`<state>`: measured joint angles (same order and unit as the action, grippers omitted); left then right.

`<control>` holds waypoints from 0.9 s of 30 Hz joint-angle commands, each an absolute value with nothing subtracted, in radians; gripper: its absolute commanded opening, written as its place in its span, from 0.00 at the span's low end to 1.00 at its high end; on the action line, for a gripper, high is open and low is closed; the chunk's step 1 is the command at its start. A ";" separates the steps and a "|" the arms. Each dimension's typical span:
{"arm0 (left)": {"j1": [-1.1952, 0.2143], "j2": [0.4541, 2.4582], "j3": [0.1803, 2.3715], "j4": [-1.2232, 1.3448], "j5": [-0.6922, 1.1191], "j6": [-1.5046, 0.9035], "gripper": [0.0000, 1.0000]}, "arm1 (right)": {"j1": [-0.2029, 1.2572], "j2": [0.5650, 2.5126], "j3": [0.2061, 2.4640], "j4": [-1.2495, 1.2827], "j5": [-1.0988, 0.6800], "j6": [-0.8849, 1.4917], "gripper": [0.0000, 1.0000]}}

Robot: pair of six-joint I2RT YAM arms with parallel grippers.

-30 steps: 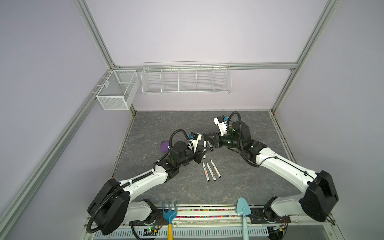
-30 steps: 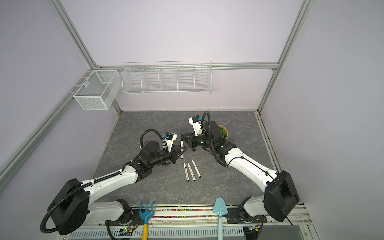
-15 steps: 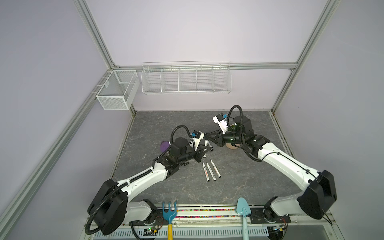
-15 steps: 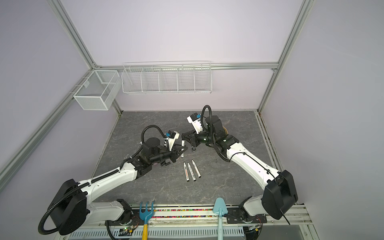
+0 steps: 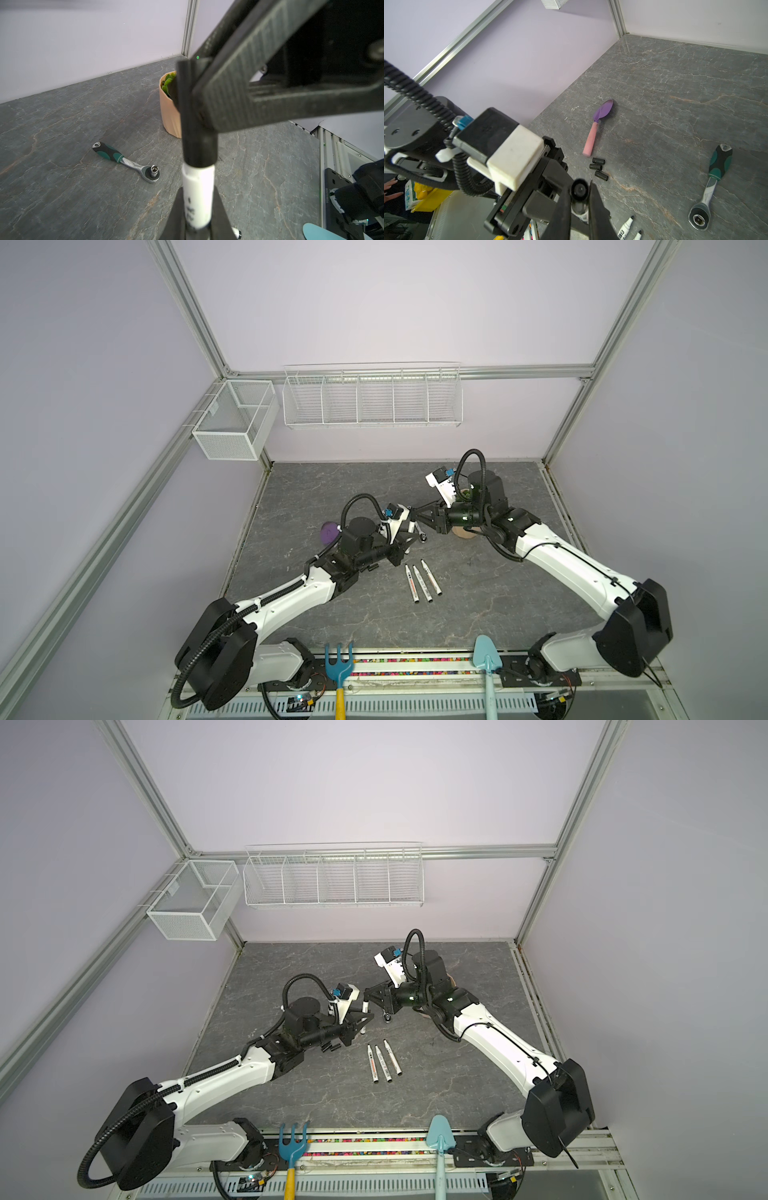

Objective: Insert pens into pen caps
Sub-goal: Put on the pen cap to the pen.

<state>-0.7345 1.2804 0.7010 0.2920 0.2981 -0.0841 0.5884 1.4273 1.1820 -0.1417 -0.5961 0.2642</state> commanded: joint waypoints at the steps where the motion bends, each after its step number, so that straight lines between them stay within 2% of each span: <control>1: -0.726 1.271 0.706 0.405 0.180 -0.056 0.00 | 0.613 1.427 1.159 -0.272 -0.742 0.285 0.18; 5: -0.736 1.271 0.693 0.414 0.184 -0.053 0.00 | 0.612 1.421 1.165 -0.267 -0.716 0.292 0.24; 10: -0.748 1.269 0.672 0.425 0.179 -0.044 0.00 | 0.612 1.412 1.168 -0.262 -0.655 0.304 0.43; 12: -0.754 1.265 0.664 0.426 0.165 -0.030 0.00 | 0.608 1.400 1.167 -0.261 -0.627 0.304 0.48; 19: -0.783 1.240 0.616 0.465 0.067 0.032 0.00 | 0.564 1.340 1.141 -0.217 -0.526 0.327 0.48; 27: -0.804 1.244 0.601 0.448 0.070 0.047 0.00 | 0.583 1.374 1.181 -0.160 -0.572 0.356 0.44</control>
<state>-0.7944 1.2602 0.6151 0.4236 0.0856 0.0135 0.5671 1.3586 1.1576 -0.2108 -0.5484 0.3386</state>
